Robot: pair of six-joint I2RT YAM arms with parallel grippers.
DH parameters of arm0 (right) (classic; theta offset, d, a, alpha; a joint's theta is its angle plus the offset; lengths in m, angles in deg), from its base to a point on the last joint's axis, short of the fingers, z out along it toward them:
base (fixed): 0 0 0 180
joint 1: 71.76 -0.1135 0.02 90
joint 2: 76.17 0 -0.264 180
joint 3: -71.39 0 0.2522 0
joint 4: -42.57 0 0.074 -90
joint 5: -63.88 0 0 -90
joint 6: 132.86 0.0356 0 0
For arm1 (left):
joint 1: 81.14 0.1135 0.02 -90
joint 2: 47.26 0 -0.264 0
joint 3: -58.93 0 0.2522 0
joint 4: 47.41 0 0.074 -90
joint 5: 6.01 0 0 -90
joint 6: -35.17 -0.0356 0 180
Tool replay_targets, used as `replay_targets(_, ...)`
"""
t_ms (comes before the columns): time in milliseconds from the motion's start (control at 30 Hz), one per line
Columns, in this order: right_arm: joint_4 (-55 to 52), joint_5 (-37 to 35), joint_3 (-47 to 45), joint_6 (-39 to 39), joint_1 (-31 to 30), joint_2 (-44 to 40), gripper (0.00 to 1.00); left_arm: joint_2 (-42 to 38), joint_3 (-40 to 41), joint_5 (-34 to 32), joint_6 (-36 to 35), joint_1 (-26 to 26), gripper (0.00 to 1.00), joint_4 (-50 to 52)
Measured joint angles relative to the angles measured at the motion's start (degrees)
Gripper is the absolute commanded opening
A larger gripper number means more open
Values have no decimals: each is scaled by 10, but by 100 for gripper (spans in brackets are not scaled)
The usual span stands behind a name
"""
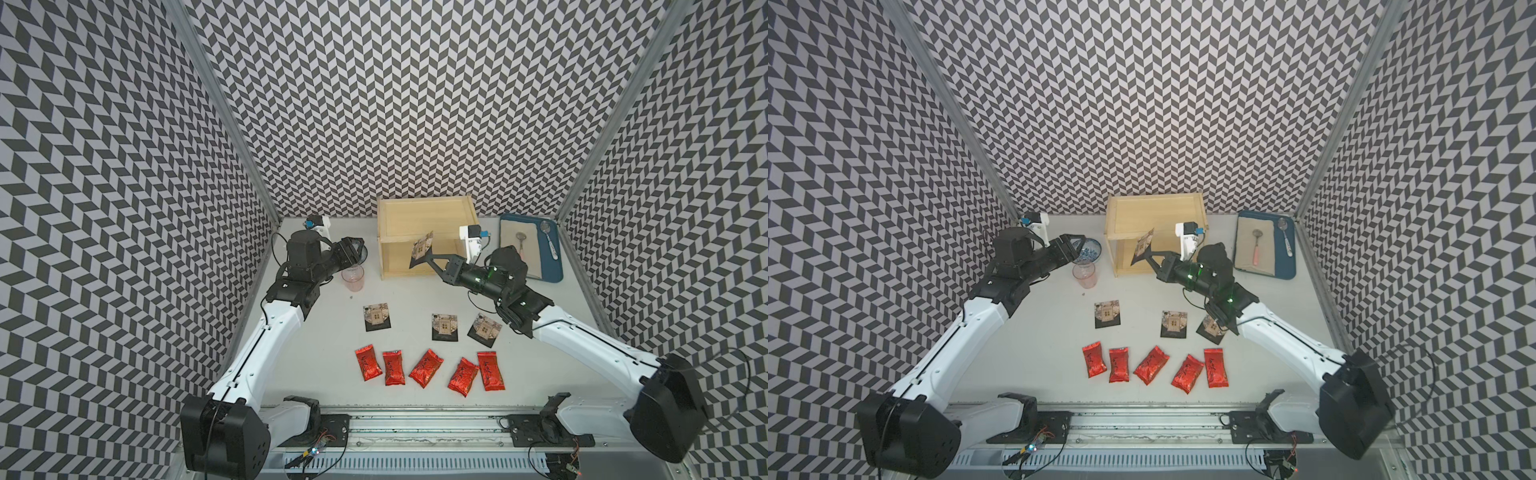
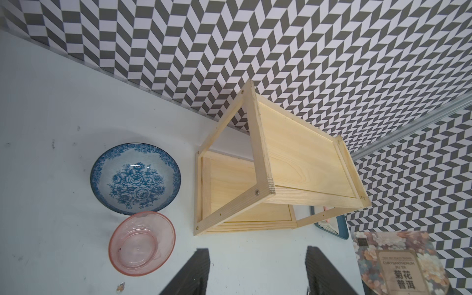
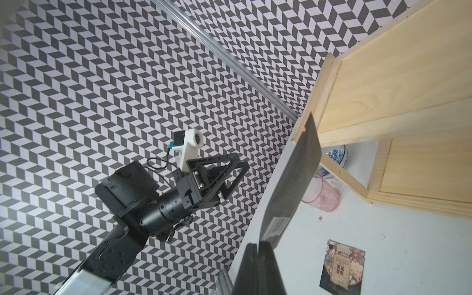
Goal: Place the tea bags on the shelf by color
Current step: Place the tea bag on the shelf.
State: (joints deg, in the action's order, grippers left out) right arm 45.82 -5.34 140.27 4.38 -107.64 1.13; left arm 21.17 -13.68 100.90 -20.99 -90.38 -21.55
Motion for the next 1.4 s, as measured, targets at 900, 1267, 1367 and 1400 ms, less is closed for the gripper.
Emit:
replay_targets(900, 9, 56, 277, 8, 35, 322, 0, 57, 21, 34, -14, 14, 64, -11)
replay_targets(1267, -46, 45, 318, -14, 46, 340, 23, 58, 21, 40, -14, 14, 64, -14)
replay_targets(1367, -61, 43, 335, -23, 45, 350, 26, 58, 22, 40, -14, 14, 64, -14)
replay_targets(1400, -67, 43, 341, -27, 45, 353, 26, 58, 22, 40, -14, 14, 64, -14)
